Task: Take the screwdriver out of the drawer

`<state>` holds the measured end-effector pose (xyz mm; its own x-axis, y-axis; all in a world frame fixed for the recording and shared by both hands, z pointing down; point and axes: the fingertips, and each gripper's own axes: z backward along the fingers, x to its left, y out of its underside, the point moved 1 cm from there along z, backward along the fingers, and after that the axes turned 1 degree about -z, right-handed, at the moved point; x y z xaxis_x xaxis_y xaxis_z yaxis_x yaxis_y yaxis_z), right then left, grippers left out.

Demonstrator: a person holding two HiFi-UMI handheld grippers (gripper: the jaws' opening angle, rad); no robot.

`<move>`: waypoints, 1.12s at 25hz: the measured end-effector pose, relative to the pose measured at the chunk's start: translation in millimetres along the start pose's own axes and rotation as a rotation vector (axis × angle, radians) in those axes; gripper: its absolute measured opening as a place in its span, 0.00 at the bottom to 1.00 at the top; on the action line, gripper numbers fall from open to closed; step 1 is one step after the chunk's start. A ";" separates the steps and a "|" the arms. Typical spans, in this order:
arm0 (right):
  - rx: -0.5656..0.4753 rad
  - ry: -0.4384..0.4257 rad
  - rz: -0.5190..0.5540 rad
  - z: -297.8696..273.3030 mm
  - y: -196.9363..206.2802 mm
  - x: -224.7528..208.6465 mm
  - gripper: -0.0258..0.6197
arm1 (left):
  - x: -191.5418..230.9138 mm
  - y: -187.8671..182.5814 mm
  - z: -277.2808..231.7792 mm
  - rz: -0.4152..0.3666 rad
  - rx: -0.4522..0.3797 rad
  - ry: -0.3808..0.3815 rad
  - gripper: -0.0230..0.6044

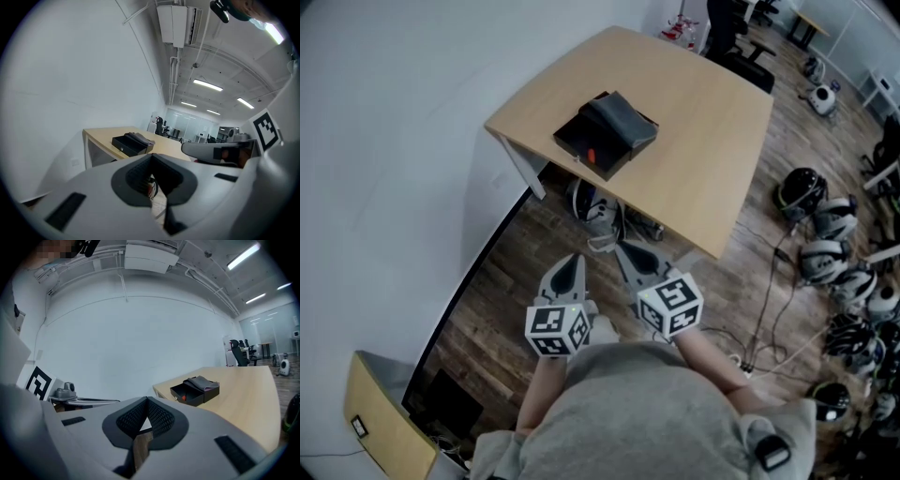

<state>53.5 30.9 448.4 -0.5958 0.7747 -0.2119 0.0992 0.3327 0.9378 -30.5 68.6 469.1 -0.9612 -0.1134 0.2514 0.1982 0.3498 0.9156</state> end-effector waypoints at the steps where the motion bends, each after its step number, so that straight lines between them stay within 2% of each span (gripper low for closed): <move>1: -0.001 0.001 0.003 -8.9 -5.1 -0.2 0.04 | 6.4 -5.1 -4.9 -0.002 0.001 0.006 0.04; 5: -0.001 0.003 0.003 -42.5 -19.4 -1.2 0.04 | 30.4 -22.6 -25.0 -0.006 0.008 0.031 0.04; 17: -0.011 0.097 -0.031 -120.7 -43.6 -20.0 0.04 | 92.7 -56.0 -76.1 -0.021 0.026 0.108 0.04; 28: -0.018 0.152 -0.023 -149.4 -59.1 -34.8 0.04 | 123.7 -64.9 -95.4 -0.018 0.039 0.133 0.04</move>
<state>-50.7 -96.1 441.4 -0.7118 0.6760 -0.1904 0.0707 0.3387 0.9382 -144.0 -56.9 470.7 -0.9300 -0.2414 0.2773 0.1714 0.3825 0.9079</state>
